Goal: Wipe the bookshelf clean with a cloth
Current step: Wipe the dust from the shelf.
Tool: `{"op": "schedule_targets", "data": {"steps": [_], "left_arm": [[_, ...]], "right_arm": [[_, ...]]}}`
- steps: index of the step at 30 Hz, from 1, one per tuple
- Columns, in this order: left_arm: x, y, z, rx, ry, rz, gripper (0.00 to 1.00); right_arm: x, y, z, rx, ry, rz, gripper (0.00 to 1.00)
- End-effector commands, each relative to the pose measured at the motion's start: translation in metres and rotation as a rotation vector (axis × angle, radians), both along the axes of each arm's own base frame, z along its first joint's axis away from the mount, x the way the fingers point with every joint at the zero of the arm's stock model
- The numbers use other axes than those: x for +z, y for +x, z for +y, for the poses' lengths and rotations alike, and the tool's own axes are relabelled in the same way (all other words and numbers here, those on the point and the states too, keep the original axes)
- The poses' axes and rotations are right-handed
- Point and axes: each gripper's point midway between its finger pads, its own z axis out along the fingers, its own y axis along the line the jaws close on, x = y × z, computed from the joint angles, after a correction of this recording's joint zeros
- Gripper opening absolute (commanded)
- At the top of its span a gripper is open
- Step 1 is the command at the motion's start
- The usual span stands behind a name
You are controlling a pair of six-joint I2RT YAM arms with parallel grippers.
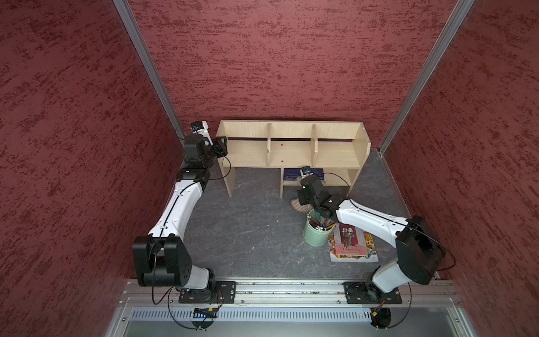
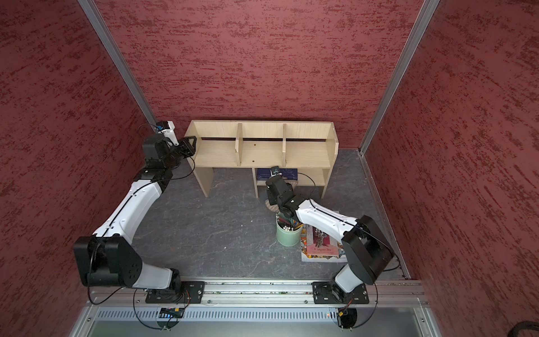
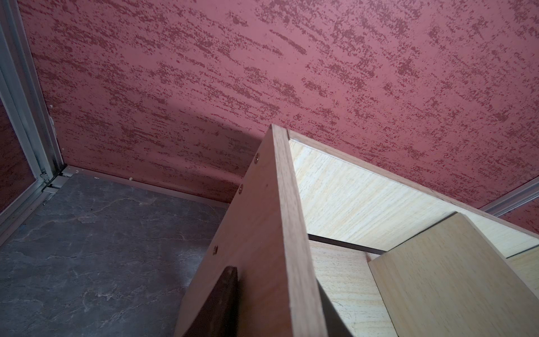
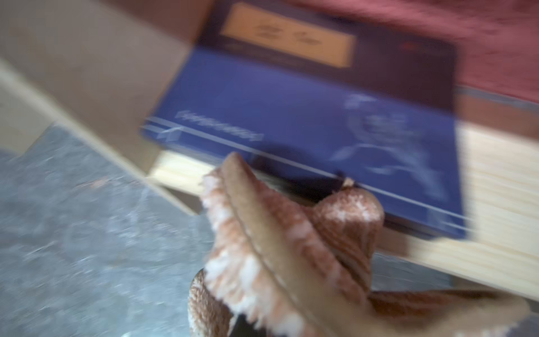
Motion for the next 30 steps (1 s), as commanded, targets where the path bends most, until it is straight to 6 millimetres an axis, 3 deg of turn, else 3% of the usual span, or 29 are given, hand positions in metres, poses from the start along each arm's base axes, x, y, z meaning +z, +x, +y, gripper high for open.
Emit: {"op": "schedule_targets", "data": {"steps": [1, 7, 10, 14, 18, 21, 26, 30], "left_arm": [[-0.013, -0.004, -0.008, -0.033, -0.114, 0.054, 0.0], [-0.016, -0.003, -0.009, -0.035, -0.12, 0.061, 0.0], [-0.017, -0.003, -0.009, -0.035, -0.121, 0.063, 0.0], [-0.018, -0.002, -0.009, -0.037, -0.128, 0.064, 0.0], [-0.016, -0.003, -0.01, -0.043, -0.128, 0.06, 0.0], [-0.017, -0.003, -0.011, -0.046, -0.132, 0.061, 0.0], [-0.017, -0.002, -0.012, -0.052, -0.138, 0.062, 0.0], [-0.017, -0.003, -0.013, -0.054, -0.138, 0.061, 0.0]], "right_arm": [[0.002, 0.001, -0.051, -0.124, -0.022, -0.022, 0.0], [0.005, 0.002, -0.156, -0.379, -0.002, -0.014, 0.0], [0.025, 0.004, -0.177, -0.42, 0.024, -0.052, 0.0], [0.06, 0.01, -0.18, -0.422, 0.057, -0.108, 0.0], [0.095, 0.012, -0.169, -0.384, 0.147, -0.165, 0.0], [0.12, 0.011, -0.147, -0.311, 0.217, -0.198, 0.0], [0.136, 0.009, -0.081, -0.143, 0.222, -0.205, 0.0], [0.149, 0.005, -0.01, 0.009, 0.242, -0.223, 0.0]]}}
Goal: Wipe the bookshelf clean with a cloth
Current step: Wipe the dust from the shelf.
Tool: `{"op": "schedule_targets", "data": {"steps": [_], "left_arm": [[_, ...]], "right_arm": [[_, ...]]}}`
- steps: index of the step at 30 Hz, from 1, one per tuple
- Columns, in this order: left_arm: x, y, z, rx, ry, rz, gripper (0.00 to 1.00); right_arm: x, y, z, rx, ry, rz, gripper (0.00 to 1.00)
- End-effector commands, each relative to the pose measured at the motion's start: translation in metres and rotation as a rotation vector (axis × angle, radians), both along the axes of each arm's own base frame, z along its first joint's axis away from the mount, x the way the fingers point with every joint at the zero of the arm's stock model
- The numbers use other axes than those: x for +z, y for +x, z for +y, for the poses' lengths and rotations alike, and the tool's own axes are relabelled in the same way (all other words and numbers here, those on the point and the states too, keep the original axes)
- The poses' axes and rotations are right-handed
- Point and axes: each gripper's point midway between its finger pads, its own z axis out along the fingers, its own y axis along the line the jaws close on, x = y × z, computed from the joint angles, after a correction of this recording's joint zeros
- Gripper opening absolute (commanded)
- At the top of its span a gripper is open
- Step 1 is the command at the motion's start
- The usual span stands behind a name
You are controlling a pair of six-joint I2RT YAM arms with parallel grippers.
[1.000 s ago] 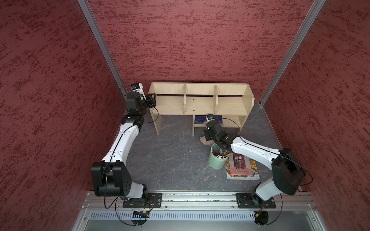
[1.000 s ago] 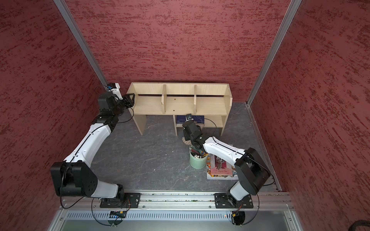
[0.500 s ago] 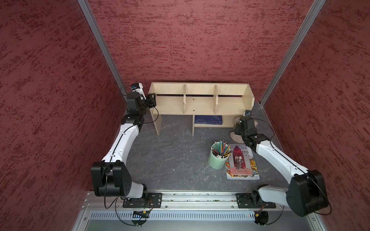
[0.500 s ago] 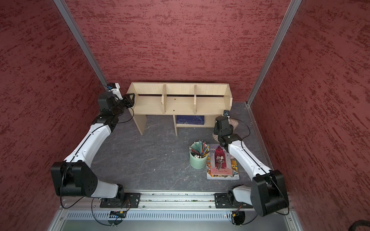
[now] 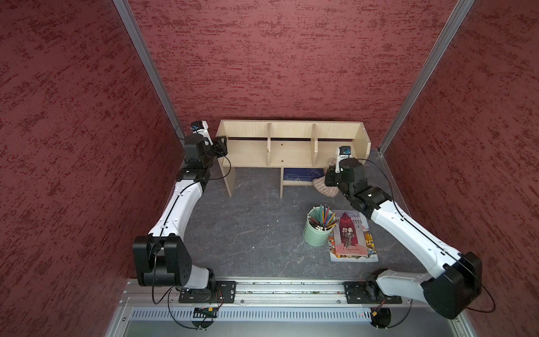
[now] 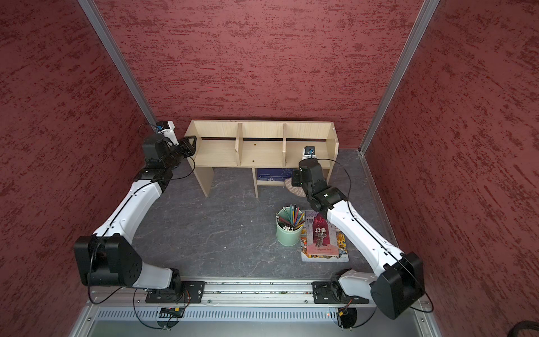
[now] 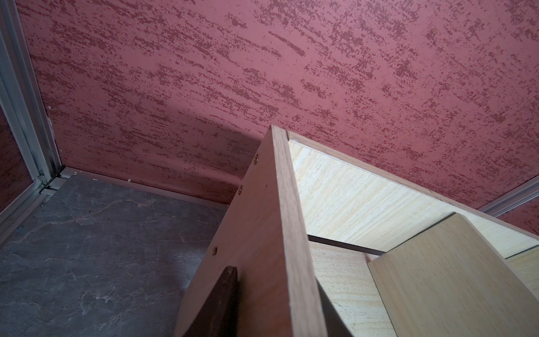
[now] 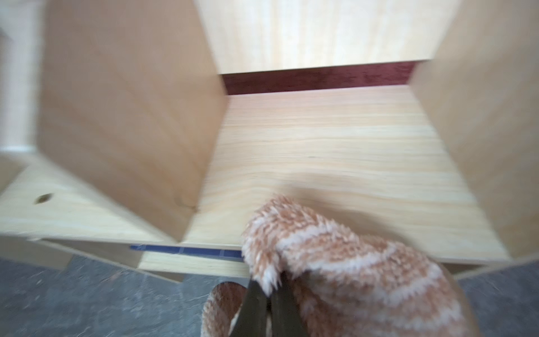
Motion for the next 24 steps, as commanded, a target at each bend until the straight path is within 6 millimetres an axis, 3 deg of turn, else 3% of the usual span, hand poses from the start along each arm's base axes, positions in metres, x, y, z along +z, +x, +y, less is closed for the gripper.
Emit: {"op": "schedule_targets", "data": {"steps": [1, 4, 7, 11, 19, 24], "left_arm": [[-0.017, -0.003, -0.013, -0.052, -0.135, 0.069, 0.0], [-0.017, -0.004, -0.014, -0.054, -0.133, 0.068, 0.0], [-0.015, -0.004, -0.014, -0.055, -0.133, 0.064, 0.0], [-0.014, -0.004, -0.015, -0.061, -0.144, 0.062, 0.0], [-0.012, -0.005, -0.018, -0.074, -0.164, 0.06, 0.0], [-0.011, -0.006, -0.019, -0.07, -0.175, 0.06, 0.0]], "right_arm": [[0.027, 0.0, 0.051, 0.108, 0.033, -0.068, 0.0], [0.037, -0.005, 0.103, 0.209, 0.038, -0.086, 0.0], [0.025, -0.014, 0.162, 0.328, 0.014, -0.07, 0.0], [0.027, -0.018, 0.218, 0.426, 0.034, -0.079, 0.0], [0.042, -0.017, 0.31, 0.571, 0.134, -0.12, 0.0], [0.032, -0.017, 0.35, 0.609, 0.165, -0.12, 0.0]]}}
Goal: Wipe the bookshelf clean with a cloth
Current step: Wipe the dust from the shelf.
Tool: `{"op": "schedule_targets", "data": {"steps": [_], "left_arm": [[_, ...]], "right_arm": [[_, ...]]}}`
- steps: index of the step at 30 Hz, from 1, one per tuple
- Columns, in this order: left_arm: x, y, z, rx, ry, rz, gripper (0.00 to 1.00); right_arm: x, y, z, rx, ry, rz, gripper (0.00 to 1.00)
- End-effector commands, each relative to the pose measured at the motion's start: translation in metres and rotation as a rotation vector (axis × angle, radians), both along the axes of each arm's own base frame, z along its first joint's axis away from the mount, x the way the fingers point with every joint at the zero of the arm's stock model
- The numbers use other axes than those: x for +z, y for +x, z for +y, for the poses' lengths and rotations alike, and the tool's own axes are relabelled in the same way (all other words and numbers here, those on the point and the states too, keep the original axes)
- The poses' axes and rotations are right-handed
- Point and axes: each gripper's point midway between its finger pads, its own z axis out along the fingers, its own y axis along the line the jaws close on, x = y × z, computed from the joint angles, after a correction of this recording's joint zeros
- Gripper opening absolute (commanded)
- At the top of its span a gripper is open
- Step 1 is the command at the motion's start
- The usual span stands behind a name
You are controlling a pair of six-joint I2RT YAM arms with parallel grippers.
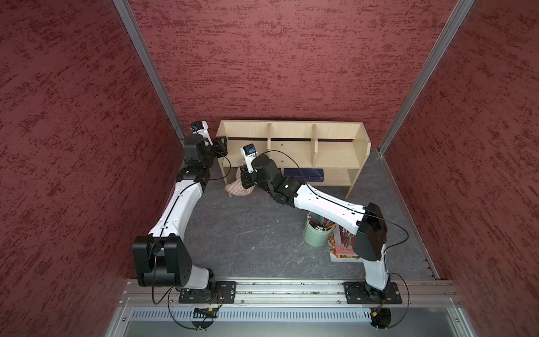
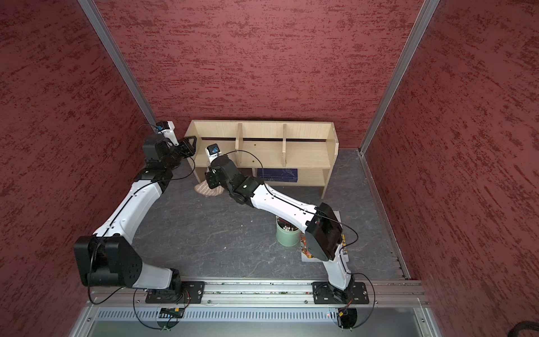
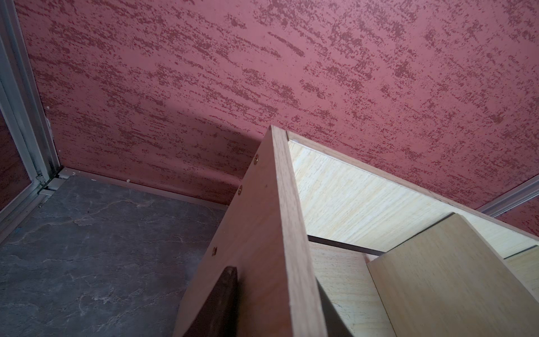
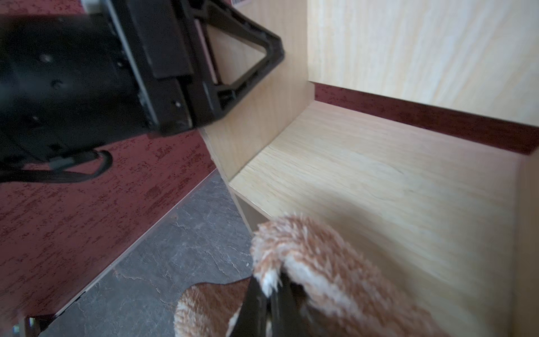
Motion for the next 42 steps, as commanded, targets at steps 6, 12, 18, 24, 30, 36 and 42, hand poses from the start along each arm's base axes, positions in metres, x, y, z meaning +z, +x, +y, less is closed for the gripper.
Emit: {"op": "schedule_targets", "data": {"steps": [6, 12, 18, 24, 30, 36, 42], "left_arm": [[-0.008, -0.009, -0.019, -0.058, -0.181, 0.067, 0.0], [-0.007, -0.013, -0.017, -0.029, -0.171, 0.07, 0.0], [-0.007, -0.015, -0.015, -0.017, -0.161, 0.064, 0.0], [-0.005, -0.016, -0.012, -0.008, -0.158, 0.062, 0.0], [-0.002, -0.017, -0.008, -0.002, -0.179, 0.057, 0.28], [0.005, -0.019, -0.01, -0.021, -0.202, 0.044, 0.46], [0.012, -0.024, -0.015, -0.032, -0.2, 0.029, 0.47]], "right_arm": [[-0.003, -0.01, 0.053, 0.076, 0.108, 0.004, 0.0], [-0.059, -0.013, 0.075, 0.074, 0.092, 0.078, 0.0], [-0.112, -0.013, 0.082, 0.061, 0.069, 0.175, 0.0], [-0.089, -0.019, 0.032, -0.028, 0.02, 0.114, 0.0], [-0.002, -0.039, -0.086, -0.221, -0.093, -0.064, 0.0], [0.118, -0.055, -0.183, -0.395, -0.13, -0.26, 0.0], [0.205, -0.046, -0.272, -0.657, -0.17, -0.403, 0.0]]}}
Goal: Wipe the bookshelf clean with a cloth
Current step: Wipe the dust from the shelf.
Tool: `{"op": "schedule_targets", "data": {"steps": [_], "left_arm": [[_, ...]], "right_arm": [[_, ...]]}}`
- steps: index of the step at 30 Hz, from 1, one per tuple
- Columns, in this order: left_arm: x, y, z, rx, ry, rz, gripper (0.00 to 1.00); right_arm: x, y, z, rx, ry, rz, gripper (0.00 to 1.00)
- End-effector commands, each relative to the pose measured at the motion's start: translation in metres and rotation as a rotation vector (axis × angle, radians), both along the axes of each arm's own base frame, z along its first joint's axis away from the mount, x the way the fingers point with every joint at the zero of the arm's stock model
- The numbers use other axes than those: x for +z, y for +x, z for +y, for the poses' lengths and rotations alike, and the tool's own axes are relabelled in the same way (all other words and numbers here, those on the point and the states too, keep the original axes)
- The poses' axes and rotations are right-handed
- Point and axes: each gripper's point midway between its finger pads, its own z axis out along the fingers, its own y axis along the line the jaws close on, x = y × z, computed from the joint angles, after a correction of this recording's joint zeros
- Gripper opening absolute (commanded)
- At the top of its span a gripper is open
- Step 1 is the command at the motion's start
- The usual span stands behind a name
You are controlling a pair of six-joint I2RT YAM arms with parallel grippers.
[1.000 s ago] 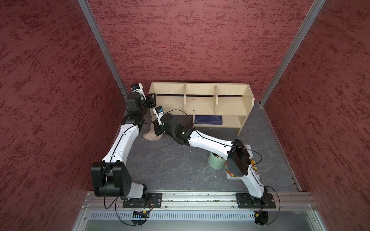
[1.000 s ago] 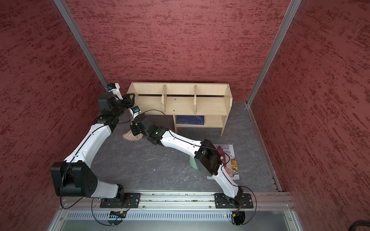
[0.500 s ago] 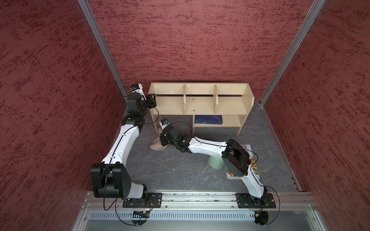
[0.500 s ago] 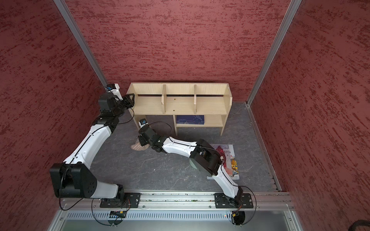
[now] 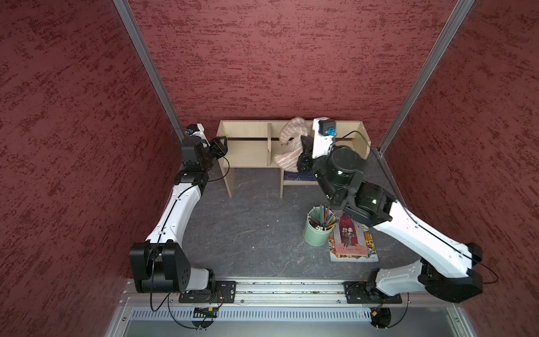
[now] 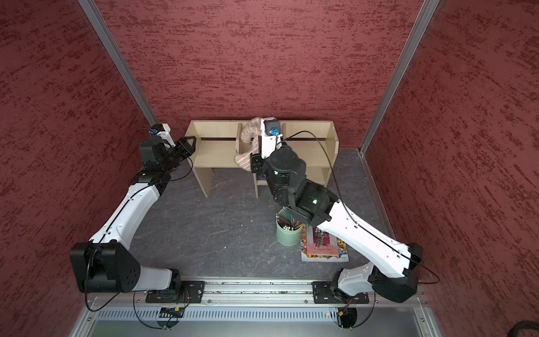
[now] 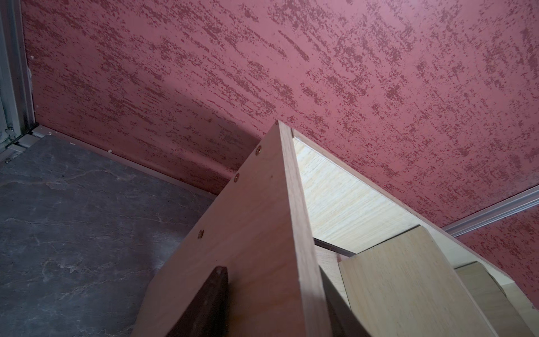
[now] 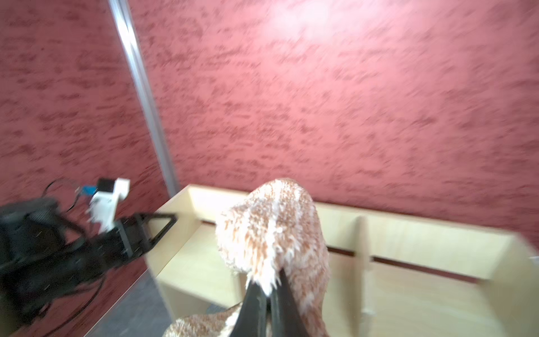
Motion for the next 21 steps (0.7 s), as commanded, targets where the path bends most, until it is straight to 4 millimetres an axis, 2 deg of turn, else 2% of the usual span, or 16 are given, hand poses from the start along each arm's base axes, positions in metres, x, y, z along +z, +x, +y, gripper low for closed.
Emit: {"op": "schedule_targets", "data": {"steps": [1, 3, 6, 9, 14, 18, 21], "left_arm": [[0.008, -0.01, -0.012, -0.048, -0.028, -0.011, 0.47], [0.009, -0.01, -0.013, -0.049, -0.022, -0.014, 0.47], [0.009, -0.011, -0.013, -0.048, -0.02, -0.015, 0.46], [0.007, -0.01, -0.013, -0.048, -0.02, -0.01, 0.43], [0.004, -0.008, -0.013, -0.049, -0.019, -0.004, 0.35], [0.001, -0.006, -0.013, -0.049, -0.017, 0.003, 0.26], [0.0, -0.005, -0.012, -0.047, -0.016, 0.007, 0.19]], "right_arm": [[-0.02, 0.027, -0.034, -0.214, -0.208, 0.053, 0.0], [-0.021, 0.042, -0.054, -0.269, -0.193, 0.088, 0.0], [-0.037, 0.067, -0.075, -0.335, -0.162, 0.156, 0.0], [-0.083, 0.095, -0.091, -0.371, -0.135, 0.294, 0.0], [-0.173, 0.132, -0.101, -0.322, -0.082, 0.525, 0.0], [-0.22, 0.144, -0.117, -0.319, -0.037, 0.635, 0.0], [-0.239, 0.15, -0.127, -0.326, -0.031, 0.689, 0.0]]}}
